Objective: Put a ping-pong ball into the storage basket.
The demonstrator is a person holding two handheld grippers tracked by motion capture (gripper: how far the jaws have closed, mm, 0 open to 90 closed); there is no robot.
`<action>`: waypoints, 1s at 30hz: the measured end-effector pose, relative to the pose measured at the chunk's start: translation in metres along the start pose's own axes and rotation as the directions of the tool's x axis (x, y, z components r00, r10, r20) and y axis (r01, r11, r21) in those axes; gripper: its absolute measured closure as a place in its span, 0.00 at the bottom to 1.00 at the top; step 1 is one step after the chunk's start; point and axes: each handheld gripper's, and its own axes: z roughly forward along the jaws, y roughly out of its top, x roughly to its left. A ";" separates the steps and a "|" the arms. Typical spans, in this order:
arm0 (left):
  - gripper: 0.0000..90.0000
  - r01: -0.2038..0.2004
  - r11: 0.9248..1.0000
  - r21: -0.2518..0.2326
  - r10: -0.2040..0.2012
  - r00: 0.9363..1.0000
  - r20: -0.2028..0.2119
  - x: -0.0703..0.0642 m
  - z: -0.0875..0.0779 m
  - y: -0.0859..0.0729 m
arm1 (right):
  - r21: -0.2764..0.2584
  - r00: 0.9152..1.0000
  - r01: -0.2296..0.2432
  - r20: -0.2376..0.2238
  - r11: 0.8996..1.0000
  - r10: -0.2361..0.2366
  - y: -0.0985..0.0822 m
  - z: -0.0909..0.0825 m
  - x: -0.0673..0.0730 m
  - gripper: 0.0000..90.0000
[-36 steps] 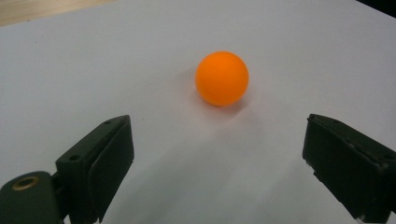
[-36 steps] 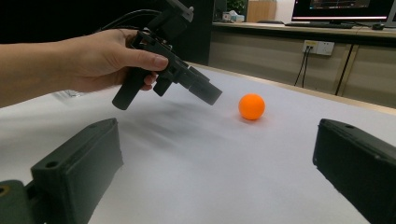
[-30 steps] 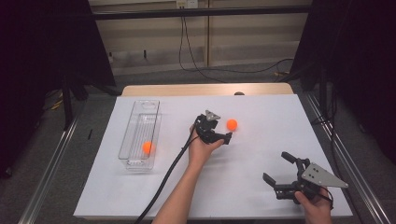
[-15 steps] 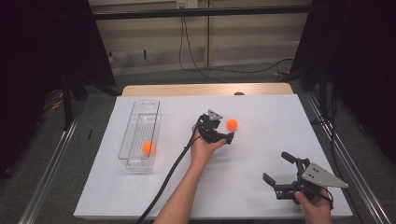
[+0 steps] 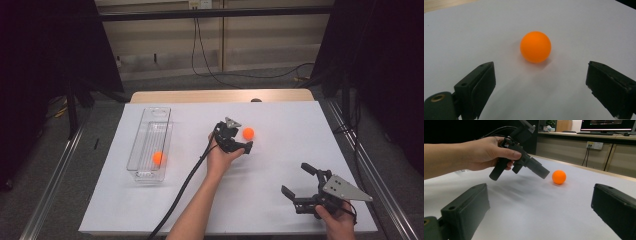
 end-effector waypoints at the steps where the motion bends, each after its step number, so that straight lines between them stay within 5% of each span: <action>1: 0.10 -0.001 1.000 0.004 0.001 1.000 0.003 0.000 0.000 0.000 | 0.000 1.000 -0.001 0.000 1.000 0.001 0.000 0.000 0.000 0.01; 30: 0.11 0.001 1.000 -0.003 -0.001 1.000 -0.017 -0.001 0.013 0.006 | -0.001 1.000 -0.001 0.000 1.000 0.001 0.000 0.000 0.000 0.01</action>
